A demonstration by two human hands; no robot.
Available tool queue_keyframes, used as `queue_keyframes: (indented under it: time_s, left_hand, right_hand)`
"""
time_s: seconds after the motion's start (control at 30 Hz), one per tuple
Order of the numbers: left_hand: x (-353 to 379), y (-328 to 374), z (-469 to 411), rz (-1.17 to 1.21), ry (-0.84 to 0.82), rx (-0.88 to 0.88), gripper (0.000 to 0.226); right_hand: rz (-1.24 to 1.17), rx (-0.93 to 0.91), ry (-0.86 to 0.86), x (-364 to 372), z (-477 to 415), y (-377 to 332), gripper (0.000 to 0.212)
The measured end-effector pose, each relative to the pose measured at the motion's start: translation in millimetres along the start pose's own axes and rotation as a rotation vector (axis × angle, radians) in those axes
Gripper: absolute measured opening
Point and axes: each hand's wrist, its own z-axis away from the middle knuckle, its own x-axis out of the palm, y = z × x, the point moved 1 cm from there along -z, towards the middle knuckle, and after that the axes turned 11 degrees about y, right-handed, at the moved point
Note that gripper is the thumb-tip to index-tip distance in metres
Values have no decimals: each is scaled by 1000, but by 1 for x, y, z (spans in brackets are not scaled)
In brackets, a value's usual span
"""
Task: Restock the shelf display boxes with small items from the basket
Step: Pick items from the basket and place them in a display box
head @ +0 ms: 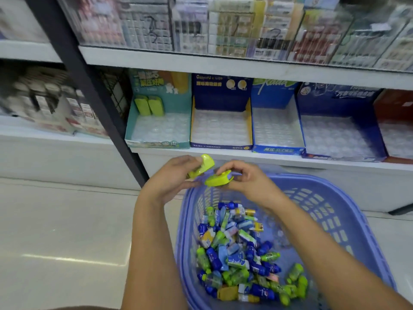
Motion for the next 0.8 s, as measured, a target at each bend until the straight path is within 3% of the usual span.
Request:
queue_keyframes:
  time_s: [0.1, 0.23, 0.33, 0.43, 0.57, 0.8]
  left_hand:
    - [-7, 8, 7, 137, -1, 37, 33]
    - [-22, 22, 7, 277, 257, 252, 34]
    - [-35, 29, 4, 381, 458, 403, 28]
    - [-48, 29, 0, 585, 630, 425, 25]
    - [-71, 11, -7, 690, 843, 314, 22]
    - [-88, -8, -15, 640, 858, 219, 23]
  right_hand:
    - [-49, -6, 75, 21, -13, -34, 33]
    - [-189, 6, 0, 56, -34, -63, 25]
    - [-76, -93, 170, 88, -54, -71, 24]
    - [-53, -161, 336, 111, -76, -77, 31]
    - [261, -406, 417, 127, -116, -86, 37]
    - [778, -551, 225, 153, -181, -79, 39]
